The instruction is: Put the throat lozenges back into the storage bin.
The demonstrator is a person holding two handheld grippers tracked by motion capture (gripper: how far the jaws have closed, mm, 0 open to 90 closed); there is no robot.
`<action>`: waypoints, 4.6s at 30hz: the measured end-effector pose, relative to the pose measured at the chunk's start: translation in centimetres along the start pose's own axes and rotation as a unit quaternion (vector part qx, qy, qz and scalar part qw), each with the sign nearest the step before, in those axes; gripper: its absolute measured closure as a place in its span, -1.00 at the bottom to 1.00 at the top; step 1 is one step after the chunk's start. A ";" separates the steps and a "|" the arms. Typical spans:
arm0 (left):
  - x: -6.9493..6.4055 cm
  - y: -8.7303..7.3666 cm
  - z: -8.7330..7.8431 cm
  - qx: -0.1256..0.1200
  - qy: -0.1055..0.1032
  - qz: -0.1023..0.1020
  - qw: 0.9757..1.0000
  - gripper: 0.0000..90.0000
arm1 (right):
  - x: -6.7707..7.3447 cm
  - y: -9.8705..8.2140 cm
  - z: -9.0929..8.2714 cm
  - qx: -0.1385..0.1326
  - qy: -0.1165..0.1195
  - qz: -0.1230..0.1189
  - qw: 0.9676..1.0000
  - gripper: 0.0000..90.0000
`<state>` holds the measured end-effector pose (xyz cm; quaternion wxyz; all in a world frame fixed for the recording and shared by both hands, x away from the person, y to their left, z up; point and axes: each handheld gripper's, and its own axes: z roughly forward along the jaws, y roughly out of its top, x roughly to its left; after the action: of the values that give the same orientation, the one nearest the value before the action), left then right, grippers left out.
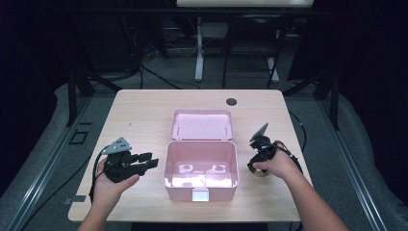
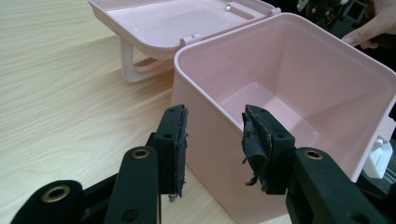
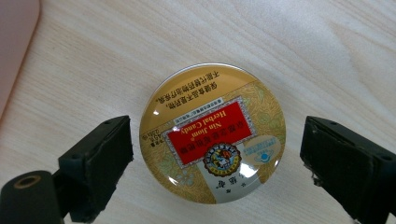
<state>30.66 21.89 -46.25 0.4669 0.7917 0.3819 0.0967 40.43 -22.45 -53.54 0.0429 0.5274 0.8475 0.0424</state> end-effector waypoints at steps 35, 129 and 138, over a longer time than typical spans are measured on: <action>0.2 -0.1 -0.2 -0.008 0.003 -0.005 1.000 0.30 | -0.1 0.2 1.7 0.028 0.015 0.006 0.999 -0.58; -0.4 -0.1 0.3 -0.005 -0.010 -0.002 1.000 0.30 | 7.2 2.0 -14.0 -0.023 0.004 -0.219 0.975 -0.56; -0.4 0.0 0.3 -0.008 -0.014 -0.001 1.000 0.30 | 8.6 2.5 -14.0 -0.021 0.028 -0.272 0.962 -0.56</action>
<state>30.49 21.41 -46.32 0.4782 0.7891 0.3753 0.0882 37.19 -14.03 -39.60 0.0405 0.2744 0.9588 0.0619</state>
